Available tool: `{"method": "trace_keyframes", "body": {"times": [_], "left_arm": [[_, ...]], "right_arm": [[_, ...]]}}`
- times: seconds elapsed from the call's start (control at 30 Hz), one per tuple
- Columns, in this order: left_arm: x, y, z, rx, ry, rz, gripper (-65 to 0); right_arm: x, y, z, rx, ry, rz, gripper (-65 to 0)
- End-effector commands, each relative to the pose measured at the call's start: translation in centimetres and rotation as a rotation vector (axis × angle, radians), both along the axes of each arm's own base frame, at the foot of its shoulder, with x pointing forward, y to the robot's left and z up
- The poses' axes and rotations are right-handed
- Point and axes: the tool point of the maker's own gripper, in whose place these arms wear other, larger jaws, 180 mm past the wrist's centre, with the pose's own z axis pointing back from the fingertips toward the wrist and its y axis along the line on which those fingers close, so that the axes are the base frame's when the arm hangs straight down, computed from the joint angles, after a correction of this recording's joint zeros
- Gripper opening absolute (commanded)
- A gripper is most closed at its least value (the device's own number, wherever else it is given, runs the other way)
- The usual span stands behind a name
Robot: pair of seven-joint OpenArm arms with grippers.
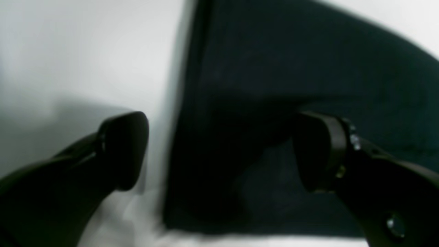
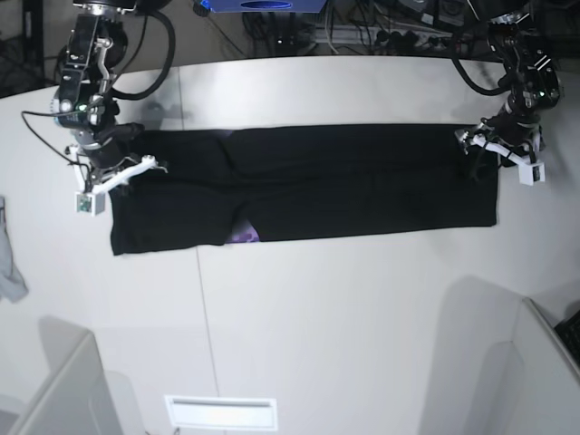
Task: Fold the T-shirt properly
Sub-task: 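Grasp the strip's ends and pull it away from the robot, then grasp the strip end with the left gripper and fold it toward the right gripper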
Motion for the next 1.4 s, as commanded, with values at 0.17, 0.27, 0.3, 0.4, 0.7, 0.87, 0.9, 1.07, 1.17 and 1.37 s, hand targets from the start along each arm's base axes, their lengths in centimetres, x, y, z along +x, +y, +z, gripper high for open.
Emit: {"method": "trace_keyframes", "body": {"times": [0.17, 0.27, 0.3, 0.4, 0.7, 0.87, 0.9, 1.07, 1.17, 1.37], "left_arm": [[0.4, -0.1, -1.1, -0.036, 0.029, 0.008, 0.0], [0.1, 0.1, -1.7, -0.046, 0.048, 0.017, -6.6], [0.0, 0.2, -1.9, -0.049, 0.054, 0.019, -12.5], [-0.5, 0.2, -2.8, -0.063, 0.075, 0.030, -35.1], [-0.2, 1.8, -2.6, -0.044, 0.079, 0.044, -65.0], [1.0, 3.4, -0.5, 0.012, 0.040, 0.028, -65.0], [1.3, 3.6, 0.1, 0.026, 0.027, 0.020, -65.0], [2.3, 3.1, 3.5, 0.101, -0.049, -0.032, -65.0], [2.5, 2.0, 5.5, 0.142, -0.090, -0.078, -65.0], [2.1, -0.9, 7.5, 0.152, -0.148, -0.122, -65.0]], "right_arm": [[0.5, 0.2, 1.0, 0.005, -0.044, 0.003, -65.0], [0.4, 0.2, 0.9, 0.005, -0.041, 0.003, -65.0], [0.4, 0.2, 0.9, 0.005, -0.041, 0.003, -65.0], [0.4, 0.2, 0.8, 0.005, -0.039, 0.003, -65.0], [-1.1, 0.9, -0.3, 0.033, -0.004, -0.008, -65.0], [-1.5, 0.9, -0.6, 0.033, 0.008, -0.008, -65.0], [-1.7, 0.9, -0.7, 0.033, 0.011, -0.008, -65.0], [-1.8, 0.9, -0.6, 0.031, 0.010, -0.009, -65.0], [-1.8, 0.9, -0.6, 0.031, 0.010, -0.009, -65.0], [-1.7, 0.9, -0.6, 0.031, 0.007, -0.009, -65.0]]}}
